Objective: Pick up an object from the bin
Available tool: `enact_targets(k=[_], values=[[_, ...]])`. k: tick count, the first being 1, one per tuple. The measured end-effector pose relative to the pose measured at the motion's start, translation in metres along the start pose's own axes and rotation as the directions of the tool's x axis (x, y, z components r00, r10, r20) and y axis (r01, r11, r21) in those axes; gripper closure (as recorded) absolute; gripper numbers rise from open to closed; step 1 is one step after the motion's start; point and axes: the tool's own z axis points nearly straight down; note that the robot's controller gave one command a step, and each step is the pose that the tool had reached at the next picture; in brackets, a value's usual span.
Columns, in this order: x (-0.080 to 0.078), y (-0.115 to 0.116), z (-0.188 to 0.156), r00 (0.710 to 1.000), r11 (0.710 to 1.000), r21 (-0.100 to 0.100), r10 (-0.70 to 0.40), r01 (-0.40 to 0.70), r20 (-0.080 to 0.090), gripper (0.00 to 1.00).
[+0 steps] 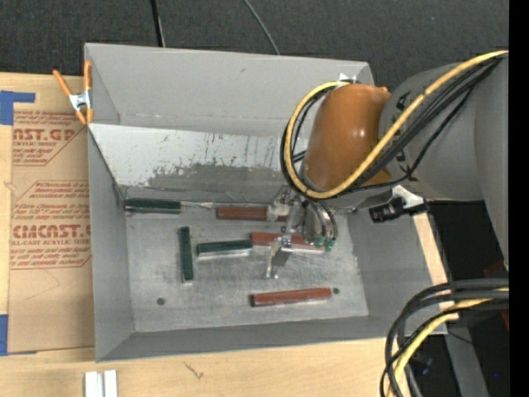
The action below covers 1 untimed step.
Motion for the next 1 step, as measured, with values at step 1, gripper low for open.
enact_targets(k=[1], values=[[-0.0280, -0.0044, 0.0828, 0.998, 0.998, -0.001, 0.061, -0.061, 0.003, 1.00]])
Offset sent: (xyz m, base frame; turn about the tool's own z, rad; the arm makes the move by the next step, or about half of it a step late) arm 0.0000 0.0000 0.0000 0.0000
